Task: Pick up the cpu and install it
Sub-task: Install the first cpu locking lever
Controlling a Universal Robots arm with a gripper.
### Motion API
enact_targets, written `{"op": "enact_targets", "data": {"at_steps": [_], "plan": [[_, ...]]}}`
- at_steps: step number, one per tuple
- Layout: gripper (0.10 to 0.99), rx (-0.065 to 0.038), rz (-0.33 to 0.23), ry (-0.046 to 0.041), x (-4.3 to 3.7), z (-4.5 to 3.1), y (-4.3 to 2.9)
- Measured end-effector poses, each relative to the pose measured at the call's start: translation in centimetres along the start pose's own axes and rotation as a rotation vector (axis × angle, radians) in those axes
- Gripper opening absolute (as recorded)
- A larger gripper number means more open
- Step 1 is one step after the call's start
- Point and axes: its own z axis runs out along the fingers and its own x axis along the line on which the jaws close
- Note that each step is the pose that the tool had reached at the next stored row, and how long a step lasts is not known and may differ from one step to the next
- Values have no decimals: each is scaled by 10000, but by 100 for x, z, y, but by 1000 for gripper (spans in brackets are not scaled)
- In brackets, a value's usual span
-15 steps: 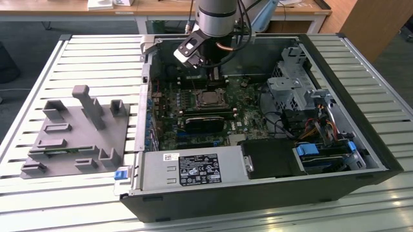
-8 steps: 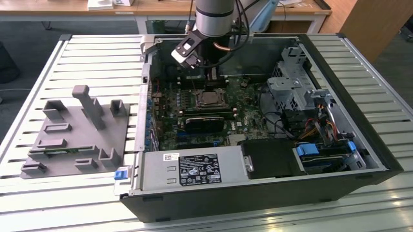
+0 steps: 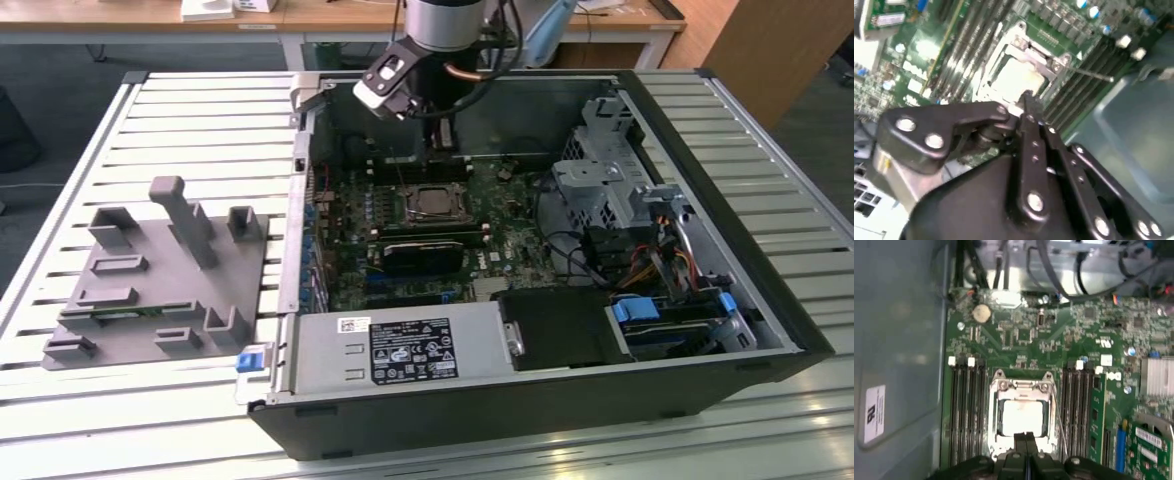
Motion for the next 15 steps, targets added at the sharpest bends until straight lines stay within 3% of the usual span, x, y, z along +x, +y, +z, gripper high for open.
{"op": "enact_targets", "data": {"at_steps": [15], "plan": [[106,-22,-2716,-9,0,35,-2]]}}
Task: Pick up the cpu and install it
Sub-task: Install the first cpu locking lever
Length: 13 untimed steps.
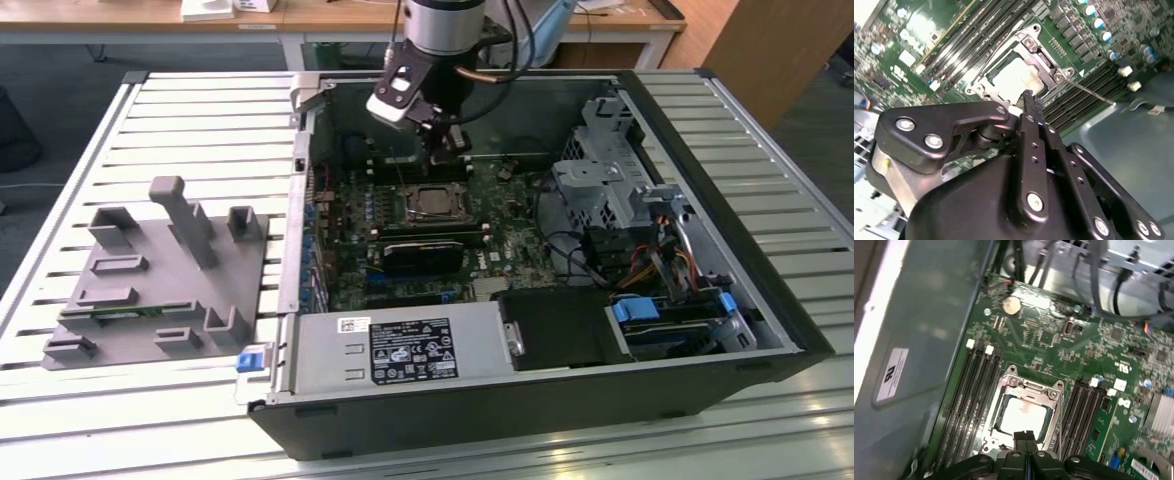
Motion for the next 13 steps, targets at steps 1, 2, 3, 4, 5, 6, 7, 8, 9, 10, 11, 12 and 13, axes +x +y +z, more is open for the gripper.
{"op": "enact_targets", "data": {"at_steps": [1,2,3,4,5,6,7,8,9,10,11,12,13], "plan": [[106,-4,-180,2,0,1,0],[106,-6,-360,3,0,0,0],[106,-8,-540,5,0,0,0],[106,-10,-737,6,0,0,0],[106,-14,-915,8,0,0,0],[106,-16,-1096,9,0,0,0],[106,-20,-1423,11,0,0,0],[106,-23,-1602,13,0,0,0],[106,-25,-1783,14,0,0,0],[106,-28,-1962,16,0,0,0],[106,-31,-2141,17,0,0,0],[106,-33,-2323,18,0,0,0],[106,-36,-2512,19,0,0,0]]}}
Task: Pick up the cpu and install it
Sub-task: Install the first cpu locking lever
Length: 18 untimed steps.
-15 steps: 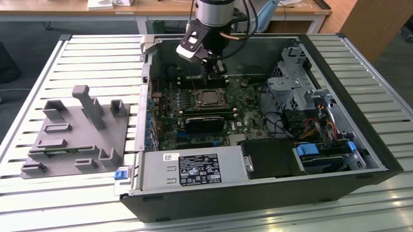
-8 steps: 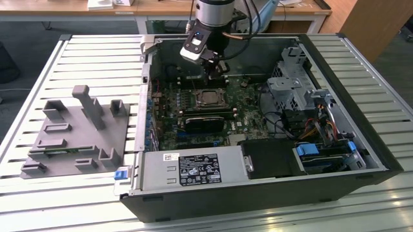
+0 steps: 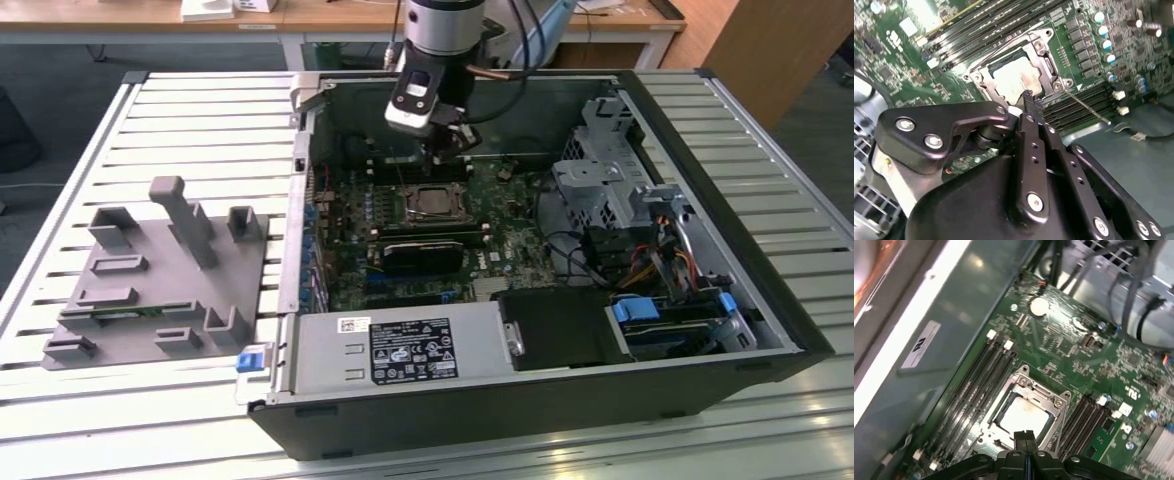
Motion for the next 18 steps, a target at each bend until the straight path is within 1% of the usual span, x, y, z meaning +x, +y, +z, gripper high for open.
{"op": "enact_targets", "data": {"at_steps": [18], "plan": [[106,-47,-3276,25,0,2,0]]}}
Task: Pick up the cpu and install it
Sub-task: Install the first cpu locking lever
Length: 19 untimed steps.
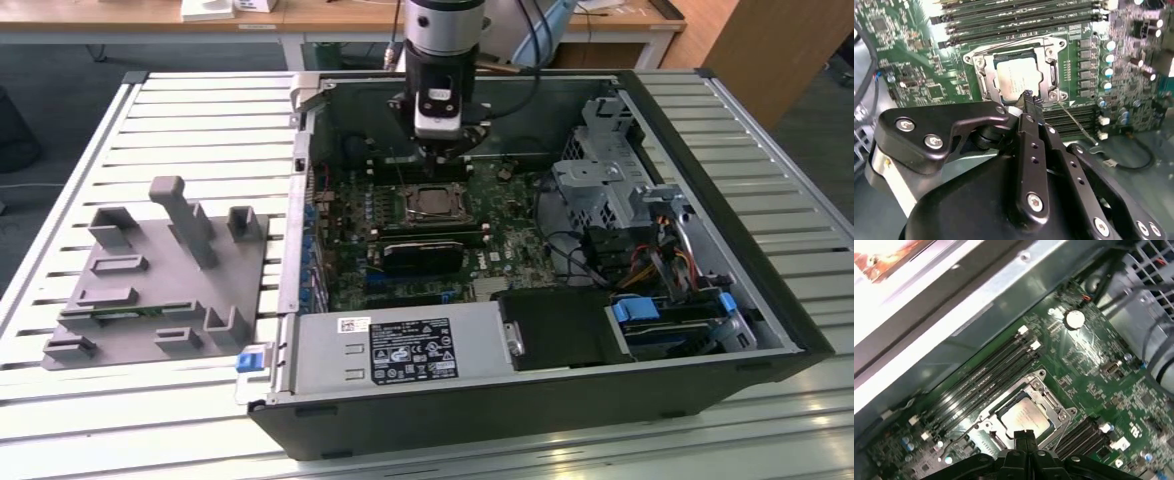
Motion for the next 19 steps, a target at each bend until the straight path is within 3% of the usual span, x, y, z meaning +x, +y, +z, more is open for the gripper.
{"op": "enact_targets", "data": {"at_steps": [5,19], "plan": [[106,-18,-1276,10,0,1,0],[106,-54,-3826,30,0,4,0]]}}
